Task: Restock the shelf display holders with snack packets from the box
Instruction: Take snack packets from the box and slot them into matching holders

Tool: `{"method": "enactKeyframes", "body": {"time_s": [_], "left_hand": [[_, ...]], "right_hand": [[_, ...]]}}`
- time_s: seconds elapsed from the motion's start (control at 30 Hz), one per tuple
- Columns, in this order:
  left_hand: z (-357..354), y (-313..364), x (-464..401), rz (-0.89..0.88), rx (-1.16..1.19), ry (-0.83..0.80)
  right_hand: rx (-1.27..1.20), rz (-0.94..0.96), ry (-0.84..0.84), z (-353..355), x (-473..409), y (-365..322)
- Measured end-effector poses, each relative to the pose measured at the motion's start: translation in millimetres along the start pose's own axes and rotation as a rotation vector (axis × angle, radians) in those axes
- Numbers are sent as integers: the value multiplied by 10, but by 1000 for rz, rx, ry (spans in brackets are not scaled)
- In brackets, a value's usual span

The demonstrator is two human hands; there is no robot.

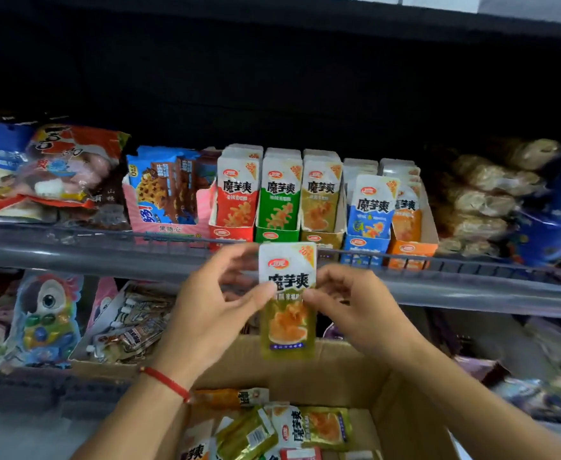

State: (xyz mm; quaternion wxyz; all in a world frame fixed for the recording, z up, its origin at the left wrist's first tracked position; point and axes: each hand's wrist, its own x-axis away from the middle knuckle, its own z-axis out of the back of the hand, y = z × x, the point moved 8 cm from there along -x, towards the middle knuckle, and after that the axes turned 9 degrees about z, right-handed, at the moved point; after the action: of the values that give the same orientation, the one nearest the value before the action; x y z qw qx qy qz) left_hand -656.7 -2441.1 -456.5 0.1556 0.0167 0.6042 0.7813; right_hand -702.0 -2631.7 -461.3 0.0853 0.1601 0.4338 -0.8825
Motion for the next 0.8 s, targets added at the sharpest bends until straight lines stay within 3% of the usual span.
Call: {"method": "enactKeyframes", "body": {"time_s": [0.17, 0.27, 0.33, 0.5, 0.8], "left_hand": [[-467, 664, -259, -242, -418, -127], [-518, 1041, -571, -229, -357, -100], [-450, 1283, -838, -230, -296, -69], [-435, 1643, -1414, -258, -406, 13], [-771, 1357, -1904, -231, -729, 111]], "right_hand": [[103, 81, 152, 344, 246, 83], [-25, 48, 441, 714, 412, 258], [-106, -15, 541, 815, 514, 447], [-158, -65, 525, 863, 628, 581], [-180, -63, 528, 1020, 640, 594]]}}
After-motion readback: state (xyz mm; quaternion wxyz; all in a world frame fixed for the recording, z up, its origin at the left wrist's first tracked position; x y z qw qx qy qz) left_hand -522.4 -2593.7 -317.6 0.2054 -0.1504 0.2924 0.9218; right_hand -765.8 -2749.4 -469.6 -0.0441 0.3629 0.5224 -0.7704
